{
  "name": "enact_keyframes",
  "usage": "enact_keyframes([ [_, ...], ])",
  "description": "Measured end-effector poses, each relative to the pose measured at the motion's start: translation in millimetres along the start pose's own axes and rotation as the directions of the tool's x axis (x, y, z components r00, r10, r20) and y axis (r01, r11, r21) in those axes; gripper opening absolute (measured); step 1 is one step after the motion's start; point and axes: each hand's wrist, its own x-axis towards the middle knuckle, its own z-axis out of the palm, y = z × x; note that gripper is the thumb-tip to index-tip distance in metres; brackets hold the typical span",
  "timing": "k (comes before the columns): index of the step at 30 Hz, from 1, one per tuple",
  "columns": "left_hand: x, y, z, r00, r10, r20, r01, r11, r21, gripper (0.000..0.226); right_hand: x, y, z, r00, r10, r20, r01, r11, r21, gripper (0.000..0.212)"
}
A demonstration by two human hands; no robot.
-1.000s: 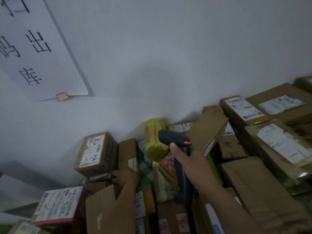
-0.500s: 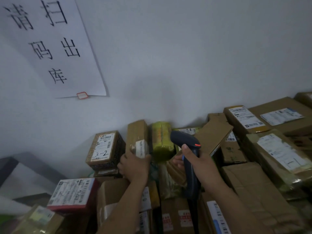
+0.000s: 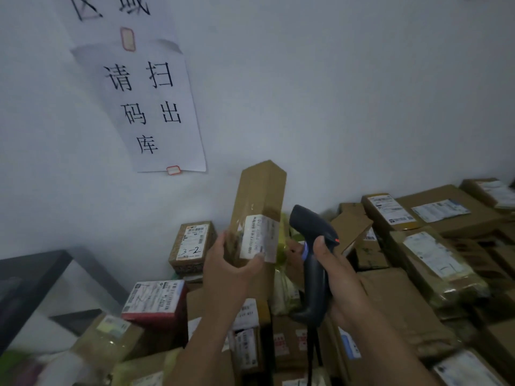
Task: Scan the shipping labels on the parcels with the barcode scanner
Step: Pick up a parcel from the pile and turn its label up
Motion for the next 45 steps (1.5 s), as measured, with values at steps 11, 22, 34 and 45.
enact_keyframes([
  [11,-94.3,32.3,-65.8,0.828,-0.101,0.552,0.389,0.813,-0.434,0.07,-90.0,-1.6,25.2,1.0,0.021,-0.021,-0.018,0.986,0.163,0.1],
  [22,-94.8,17.0,-162.4,0.983,-0.043,0.177,0.084,0.97,-0.23,0.072,-173.6,-10.3,32.9,0.99,-0.121,0.068,0.138,0.867,-0.479,0.031],
  [34,-98.2,-12.1,-226.6,0.998,-0.026,0.05,0.021,0.995,0.094,0.061,-207.1,11.1,45.4,0.971,0.022,0.239,0.175,0.616,-0.768,0.03],
  [45,-91.9,-20.2,-217.9,0.999,0.0,0.048,-0.003,0.998,0.061,0.064,-217.0,-2.7,46.5,0.965,0.037,0.26,0.189,0.593,-0.783,0.024],
])
